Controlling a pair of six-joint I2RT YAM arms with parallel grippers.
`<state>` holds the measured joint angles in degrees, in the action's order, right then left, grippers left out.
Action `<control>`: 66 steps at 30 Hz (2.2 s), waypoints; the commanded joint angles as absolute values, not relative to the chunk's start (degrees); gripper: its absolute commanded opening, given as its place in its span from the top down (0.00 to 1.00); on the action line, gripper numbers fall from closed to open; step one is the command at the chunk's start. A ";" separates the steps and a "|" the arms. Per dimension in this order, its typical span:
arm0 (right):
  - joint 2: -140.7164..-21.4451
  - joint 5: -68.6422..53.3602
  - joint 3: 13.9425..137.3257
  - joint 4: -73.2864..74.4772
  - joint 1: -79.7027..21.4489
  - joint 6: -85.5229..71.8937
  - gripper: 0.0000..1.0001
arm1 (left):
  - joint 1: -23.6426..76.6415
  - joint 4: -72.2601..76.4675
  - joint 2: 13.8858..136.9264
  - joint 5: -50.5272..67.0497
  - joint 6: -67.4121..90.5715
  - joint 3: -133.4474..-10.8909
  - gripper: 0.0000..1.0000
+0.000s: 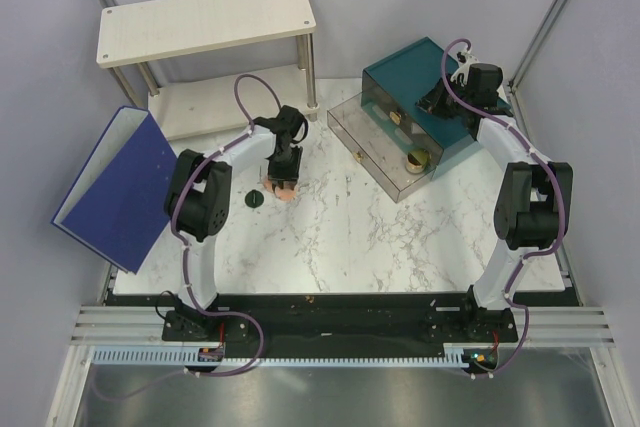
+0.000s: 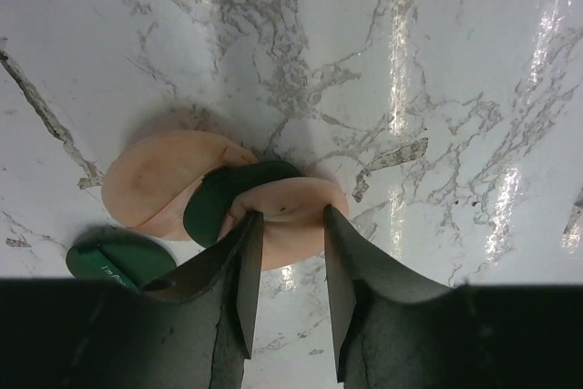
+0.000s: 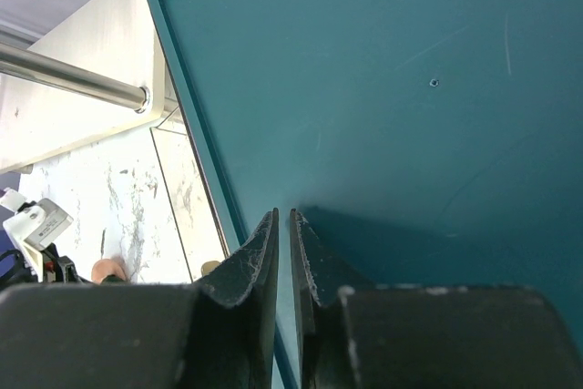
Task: Organize the makeup
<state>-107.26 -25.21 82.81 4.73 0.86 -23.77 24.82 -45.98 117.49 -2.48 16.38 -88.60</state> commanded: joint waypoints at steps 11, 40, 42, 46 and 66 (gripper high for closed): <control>-111.53 -23.64 80.24 16.70 0.26 -21.97 0.82 | 24.70 -46.76 117.07 -1.50 16.53 -88.59 0.98; -111.45 -23.73 79.72 16.70 0.26 -21.97 0.82 | 36.65 -39.03 133.06 20.91 23.90 -133.15 0.95; -111.45 -23.64 79.63 16.61 0.26 -22.06 0.82 | 37.00 -36.66 133.68 21.79 24.52 -133.24 0.88; -111.36 -23.82 79.37 16.52 0.26 -22.06 0.82 | 37.00 -35.33 135.08 22.85 24.35 -133.94 0.62; -111.36 -24.08 79.45 16.44 0.26 -22.24 0.82 | 25.76 -36.47 110.31 8.90 20.39 -94.41 0.50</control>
